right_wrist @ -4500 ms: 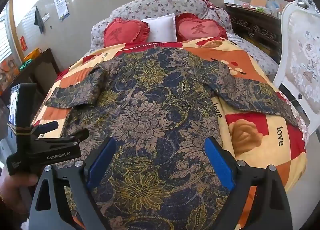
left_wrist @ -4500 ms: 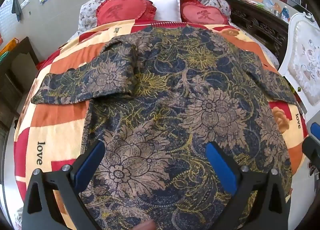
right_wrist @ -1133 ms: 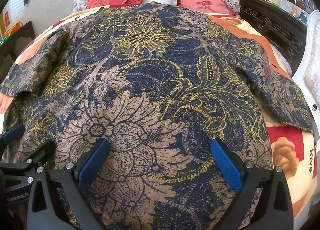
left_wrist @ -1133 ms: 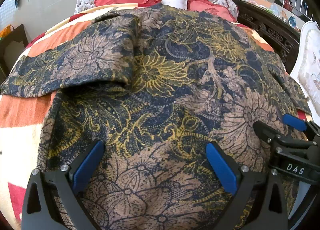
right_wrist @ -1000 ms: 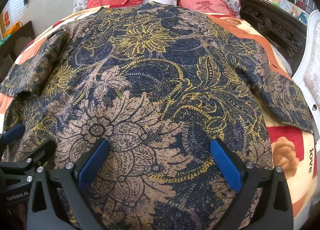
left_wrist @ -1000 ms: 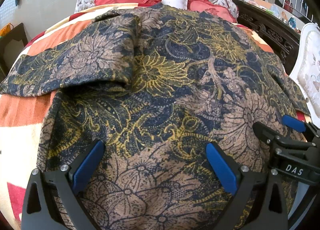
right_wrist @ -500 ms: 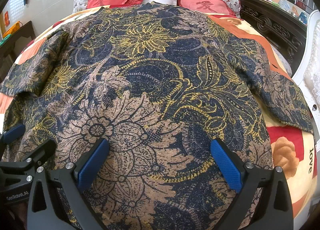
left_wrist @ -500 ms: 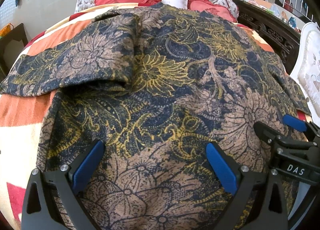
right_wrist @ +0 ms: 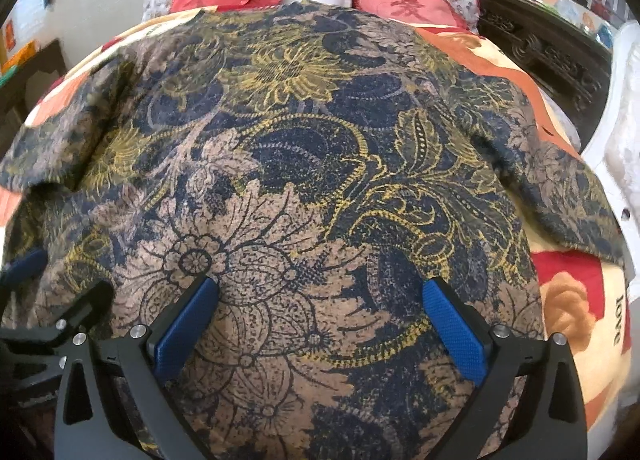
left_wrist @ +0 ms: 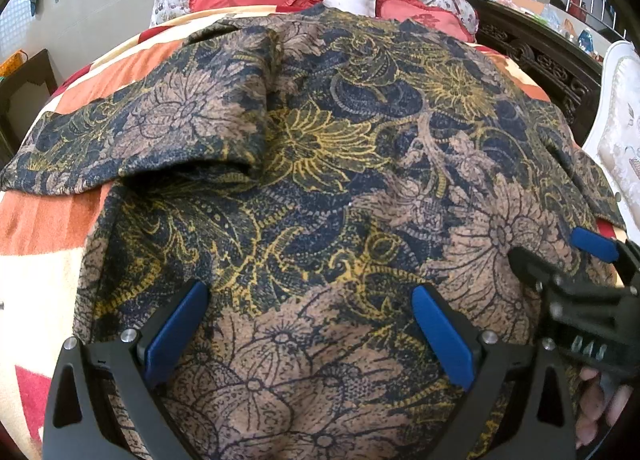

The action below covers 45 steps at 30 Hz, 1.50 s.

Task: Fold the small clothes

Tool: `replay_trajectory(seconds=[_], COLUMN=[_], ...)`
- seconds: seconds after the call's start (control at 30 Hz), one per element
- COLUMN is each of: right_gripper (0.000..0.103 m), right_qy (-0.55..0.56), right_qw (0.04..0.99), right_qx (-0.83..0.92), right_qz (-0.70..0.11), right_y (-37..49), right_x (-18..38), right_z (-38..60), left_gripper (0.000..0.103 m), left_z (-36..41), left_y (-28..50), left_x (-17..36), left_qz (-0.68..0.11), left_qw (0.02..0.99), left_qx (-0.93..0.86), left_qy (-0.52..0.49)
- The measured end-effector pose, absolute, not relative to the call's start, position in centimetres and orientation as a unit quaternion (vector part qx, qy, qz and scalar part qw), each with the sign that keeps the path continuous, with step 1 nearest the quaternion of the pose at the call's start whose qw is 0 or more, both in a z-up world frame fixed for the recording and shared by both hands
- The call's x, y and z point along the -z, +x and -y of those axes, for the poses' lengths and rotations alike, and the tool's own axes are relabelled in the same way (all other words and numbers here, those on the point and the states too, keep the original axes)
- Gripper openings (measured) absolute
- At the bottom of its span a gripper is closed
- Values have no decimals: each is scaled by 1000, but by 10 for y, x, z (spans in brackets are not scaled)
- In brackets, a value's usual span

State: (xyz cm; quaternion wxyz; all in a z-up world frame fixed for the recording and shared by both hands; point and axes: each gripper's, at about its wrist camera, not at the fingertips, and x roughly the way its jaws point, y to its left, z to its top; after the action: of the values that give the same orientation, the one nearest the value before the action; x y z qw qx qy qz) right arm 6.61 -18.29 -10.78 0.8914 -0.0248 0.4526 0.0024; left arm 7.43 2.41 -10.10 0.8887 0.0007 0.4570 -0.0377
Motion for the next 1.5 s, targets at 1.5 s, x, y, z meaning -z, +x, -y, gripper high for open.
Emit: replay_trajectory(seconds=[1.5], right_gripper=[100], right_qy=[19], right_qw=[950], right_qx=[22], right_qz=[-311], right_y=[-19], right_x=[24], right_z=[216], left_gripper=[103], left_z=[-95], left_y=[43], left_x=[3], left_qz=[-418], left_qw=[907], left_qx=[-49], left_qy=[-8])
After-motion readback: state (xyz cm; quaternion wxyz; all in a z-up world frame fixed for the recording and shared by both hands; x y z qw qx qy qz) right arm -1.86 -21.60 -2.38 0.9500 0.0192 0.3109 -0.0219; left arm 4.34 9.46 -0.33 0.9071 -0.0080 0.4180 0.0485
